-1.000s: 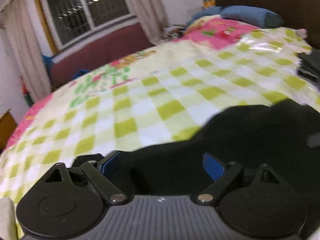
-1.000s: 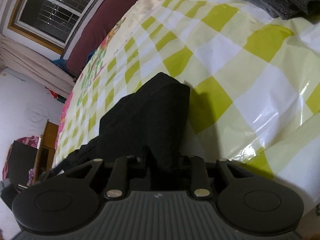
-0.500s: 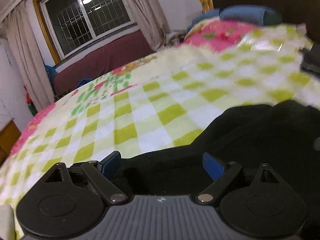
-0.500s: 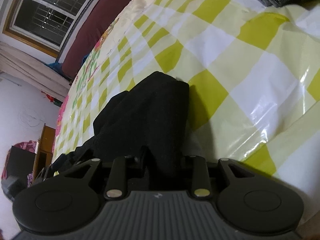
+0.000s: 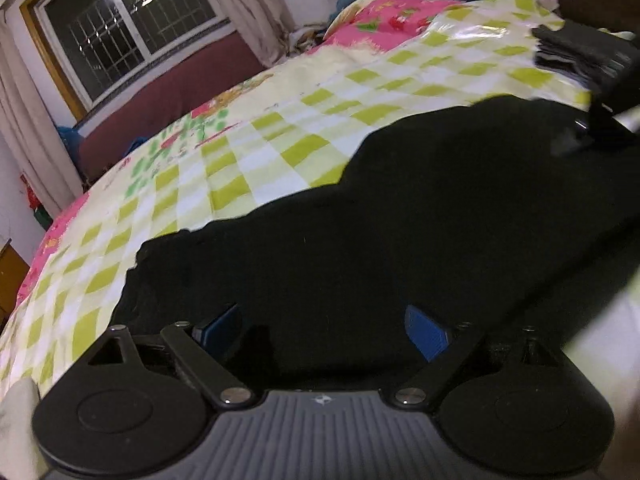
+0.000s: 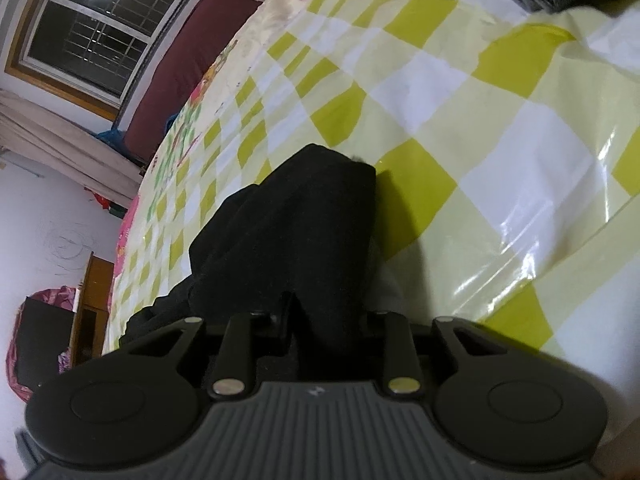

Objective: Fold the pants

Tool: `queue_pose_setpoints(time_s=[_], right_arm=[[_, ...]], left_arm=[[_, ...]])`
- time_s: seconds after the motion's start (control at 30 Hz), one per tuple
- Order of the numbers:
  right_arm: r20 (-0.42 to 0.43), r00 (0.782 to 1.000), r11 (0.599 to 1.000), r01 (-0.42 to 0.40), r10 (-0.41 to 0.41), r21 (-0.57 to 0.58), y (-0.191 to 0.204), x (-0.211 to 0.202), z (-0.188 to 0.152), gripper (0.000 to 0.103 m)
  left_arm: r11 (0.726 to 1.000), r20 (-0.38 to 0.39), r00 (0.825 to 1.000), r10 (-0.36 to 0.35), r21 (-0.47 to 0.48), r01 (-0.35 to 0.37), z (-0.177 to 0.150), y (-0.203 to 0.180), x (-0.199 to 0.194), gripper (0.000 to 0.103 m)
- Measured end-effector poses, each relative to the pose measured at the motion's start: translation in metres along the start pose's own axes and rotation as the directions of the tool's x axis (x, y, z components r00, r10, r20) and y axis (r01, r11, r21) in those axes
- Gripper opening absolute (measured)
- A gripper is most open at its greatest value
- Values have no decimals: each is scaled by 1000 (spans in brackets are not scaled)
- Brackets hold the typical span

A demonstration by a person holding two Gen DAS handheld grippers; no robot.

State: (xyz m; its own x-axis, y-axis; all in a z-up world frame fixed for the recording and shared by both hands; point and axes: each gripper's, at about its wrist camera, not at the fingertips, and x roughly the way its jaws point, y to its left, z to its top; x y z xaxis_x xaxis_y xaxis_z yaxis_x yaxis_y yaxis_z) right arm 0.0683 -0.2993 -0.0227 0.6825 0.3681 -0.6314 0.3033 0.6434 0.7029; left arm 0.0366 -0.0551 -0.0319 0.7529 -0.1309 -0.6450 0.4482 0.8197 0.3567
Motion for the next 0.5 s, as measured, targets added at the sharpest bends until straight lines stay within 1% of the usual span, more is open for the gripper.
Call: queue_pose_setpoints(time_s=[0.07,0.17,0.2,0.3,0.37,0.5], right_arm=[[3,1000,1000,10,-10,-11,6,-3,0,22],[6,1000,999,26,-26,-39,15,-6,0,23],[-1,999,999,34,-34,-40,15,-5,1,27],[-15,998,998,56,-56,-4,8,1,1,33],[-17,999,999,38,-37,27,2,1,0,34],[-19,1000,997,-5,7,76,-5,-3,-5,36]], left_arm=[[1000,-7,1000,-16,3,16,-7,4,-9,102],[998,-4,999,-39,-49,38,-12,14,-14,103],[996,4,999,-44,-72,44,-13,17,-14,103],[991,30,998,-63,-115,66,-13,22,-17,103],[987,52,996,-76,-136,82,-13,26,-21,103],[983,56,994,-93,-153,101,-16,27,-19,103]])
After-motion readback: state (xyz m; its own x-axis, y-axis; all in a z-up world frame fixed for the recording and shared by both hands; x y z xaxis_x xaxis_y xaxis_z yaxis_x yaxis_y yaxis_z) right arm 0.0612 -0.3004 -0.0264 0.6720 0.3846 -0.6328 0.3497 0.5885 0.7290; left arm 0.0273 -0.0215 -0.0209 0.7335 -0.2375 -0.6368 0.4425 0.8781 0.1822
